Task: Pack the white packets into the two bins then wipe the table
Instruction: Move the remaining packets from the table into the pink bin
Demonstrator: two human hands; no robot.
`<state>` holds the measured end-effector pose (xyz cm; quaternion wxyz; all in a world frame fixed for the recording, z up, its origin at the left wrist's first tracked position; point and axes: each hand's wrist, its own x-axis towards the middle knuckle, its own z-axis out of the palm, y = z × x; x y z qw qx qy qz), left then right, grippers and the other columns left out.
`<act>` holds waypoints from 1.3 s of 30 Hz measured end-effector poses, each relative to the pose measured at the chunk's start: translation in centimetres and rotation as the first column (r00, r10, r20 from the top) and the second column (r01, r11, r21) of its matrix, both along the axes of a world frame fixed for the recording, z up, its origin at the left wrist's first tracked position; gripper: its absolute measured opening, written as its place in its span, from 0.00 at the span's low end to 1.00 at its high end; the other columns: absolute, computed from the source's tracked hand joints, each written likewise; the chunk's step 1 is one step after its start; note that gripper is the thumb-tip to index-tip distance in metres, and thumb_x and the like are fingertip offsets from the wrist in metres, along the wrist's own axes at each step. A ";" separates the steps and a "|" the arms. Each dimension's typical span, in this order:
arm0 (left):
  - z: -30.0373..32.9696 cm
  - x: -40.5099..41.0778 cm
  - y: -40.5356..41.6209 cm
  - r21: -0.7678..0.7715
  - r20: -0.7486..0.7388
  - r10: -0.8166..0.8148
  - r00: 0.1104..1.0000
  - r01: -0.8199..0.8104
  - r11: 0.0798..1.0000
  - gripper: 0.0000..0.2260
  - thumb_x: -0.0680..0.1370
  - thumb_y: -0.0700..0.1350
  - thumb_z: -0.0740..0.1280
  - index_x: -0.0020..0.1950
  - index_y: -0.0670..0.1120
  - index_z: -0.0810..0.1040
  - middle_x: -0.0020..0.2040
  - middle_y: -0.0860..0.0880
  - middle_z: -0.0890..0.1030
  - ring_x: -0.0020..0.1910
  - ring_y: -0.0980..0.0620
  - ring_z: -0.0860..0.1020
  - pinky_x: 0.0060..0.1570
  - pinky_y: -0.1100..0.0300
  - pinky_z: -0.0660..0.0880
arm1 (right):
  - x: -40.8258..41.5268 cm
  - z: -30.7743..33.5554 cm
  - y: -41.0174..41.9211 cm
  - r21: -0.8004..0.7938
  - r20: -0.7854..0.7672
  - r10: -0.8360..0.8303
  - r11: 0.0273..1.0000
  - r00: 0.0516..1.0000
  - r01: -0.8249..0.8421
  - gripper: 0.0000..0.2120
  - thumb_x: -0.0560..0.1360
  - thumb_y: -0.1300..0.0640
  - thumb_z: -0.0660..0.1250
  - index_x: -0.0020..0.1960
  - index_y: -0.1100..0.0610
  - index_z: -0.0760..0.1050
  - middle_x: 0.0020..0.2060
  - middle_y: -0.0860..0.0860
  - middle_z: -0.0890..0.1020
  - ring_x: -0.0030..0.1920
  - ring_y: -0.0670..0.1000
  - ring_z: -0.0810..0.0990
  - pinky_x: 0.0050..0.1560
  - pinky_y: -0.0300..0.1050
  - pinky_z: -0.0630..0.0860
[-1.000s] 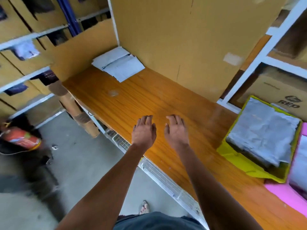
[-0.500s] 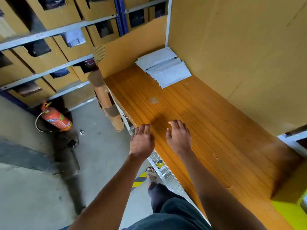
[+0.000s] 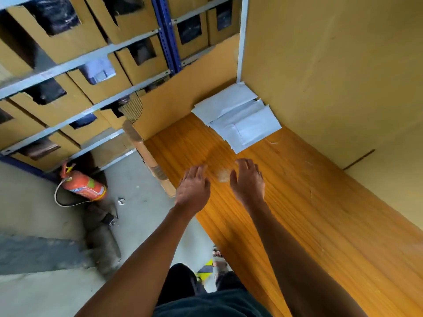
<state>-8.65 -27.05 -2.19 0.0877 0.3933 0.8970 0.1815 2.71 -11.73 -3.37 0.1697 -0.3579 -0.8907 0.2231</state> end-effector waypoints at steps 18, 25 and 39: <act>0.6 -17.1 15.8 0.141 -0.072 -0.359 0.931 0.366 0.920 0.15 0.84 0.45 0.65 0.71 0.46 0.74 0.67 0.45 0.79 0.64 0.43 0.77 0.57 0.45 0.79 | -12.2 0.8 7.5 -0.087 0.143 -0.388 0.911 0.910 0.402 0.24 0.82 0.45 0.65 0.74 0.54 0.70 0.72 0.55 0.72 0.68 0.62 0.74 0.62 0.60 0.75; 0.8 -22.0 22.3 0.174 -0.175 -0.456 0.873 0.483 0.858 0.14 0.81 0.44 0.67 0.66 0.45 0.76 0.64 0.43 0.79 0.63 0.41 0.76 0.54 0.43 0.79 | -16.4 0.7 9.7 -0.099 0.142 -0.510 0.845 0.848 0.525 0.24 0.82 0.41 0.65 0.74 0.50 0.70 0.73 0.52 0.71 0.70 0.61 0.72 0.62 0.60 0.76; -2.4 -25.7 31.3 -0.103 -0.273 -0.594 0.757 0.591 0.800 0.31 0.77 0.60 0.68 0.80 0.57 0.70 0.86 0.46 0.58 0.81 0.35 0.60 0.73 0.35 0.64 | -18.8 -1.8 15.3 -0.214 0.355 -0.601 0.693 0.716 0.688 0.37 0.81 0.27 0.53 0.84 0.34 0.43 0.85 0.54 0.38 0.82 0.71 0.49 0.79 0.69 0.54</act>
